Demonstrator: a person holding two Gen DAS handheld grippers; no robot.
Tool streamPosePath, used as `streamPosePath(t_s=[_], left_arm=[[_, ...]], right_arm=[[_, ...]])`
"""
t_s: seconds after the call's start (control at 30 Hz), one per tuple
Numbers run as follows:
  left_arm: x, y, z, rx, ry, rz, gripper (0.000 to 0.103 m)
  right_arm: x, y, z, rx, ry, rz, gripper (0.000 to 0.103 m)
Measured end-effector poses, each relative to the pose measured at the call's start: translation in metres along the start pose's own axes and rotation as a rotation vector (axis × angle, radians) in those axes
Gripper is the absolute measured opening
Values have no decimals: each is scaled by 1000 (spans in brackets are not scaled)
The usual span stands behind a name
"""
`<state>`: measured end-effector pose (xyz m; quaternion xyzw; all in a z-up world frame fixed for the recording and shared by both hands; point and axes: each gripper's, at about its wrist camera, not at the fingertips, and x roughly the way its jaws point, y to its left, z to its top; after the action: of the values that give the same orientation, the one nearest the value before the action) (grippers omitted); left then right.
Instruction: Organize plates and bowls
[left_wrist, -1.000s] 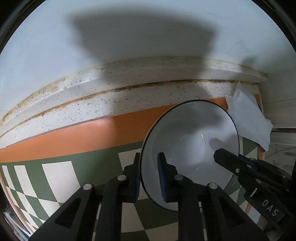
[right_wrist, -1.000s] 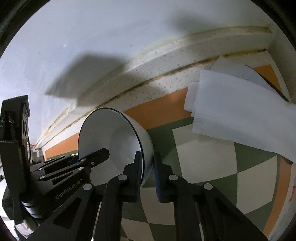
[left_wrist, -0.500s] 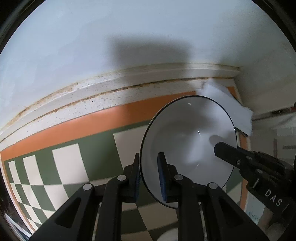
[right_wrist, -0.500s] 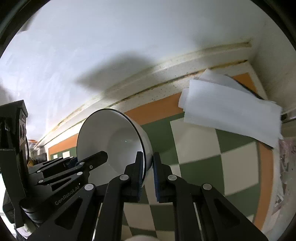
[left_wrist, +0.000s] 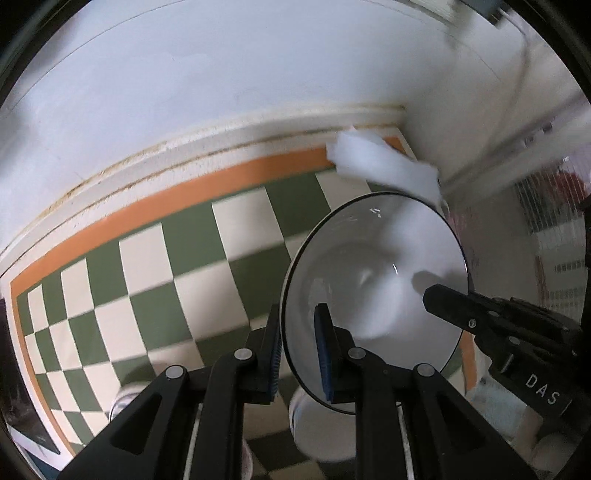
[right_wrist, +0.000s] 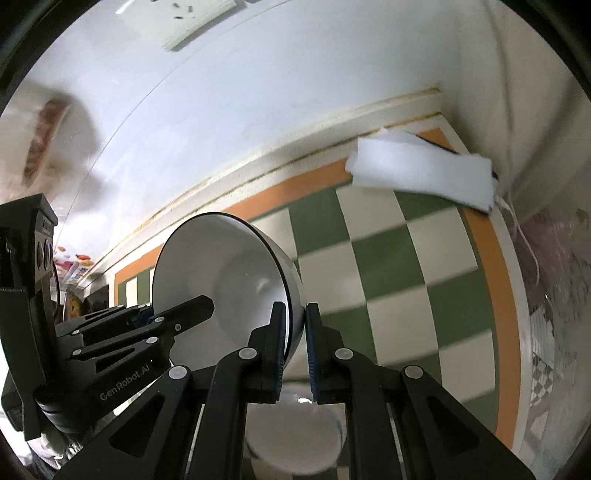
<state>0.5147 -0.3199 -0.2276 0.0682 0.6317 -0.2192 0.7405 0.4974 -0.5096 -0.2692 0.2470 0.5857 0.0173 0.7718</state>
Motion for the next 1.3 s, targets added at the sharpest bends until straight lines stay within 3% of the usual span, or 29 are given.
streamPosePath(t_s=[0.3, 0.57, 0.97, 1.3], left_arm=[[24, -28, -57, 36, 75, 1, 15], [47, -40, -91, 74, 150, 27, 15], [71, -40, -104, 77, 206, 59, 15], [71, -40, -102, 72, 207, 66, 15]], right_arm=[[-6, -13, -82, 33, 44, -7, 12], [13, -33, -129, 73, 108, -10, 12], [35, -41, -139, 81, 155, -15, 12], [42, -41, -135, 76, 179, -15, 12]])
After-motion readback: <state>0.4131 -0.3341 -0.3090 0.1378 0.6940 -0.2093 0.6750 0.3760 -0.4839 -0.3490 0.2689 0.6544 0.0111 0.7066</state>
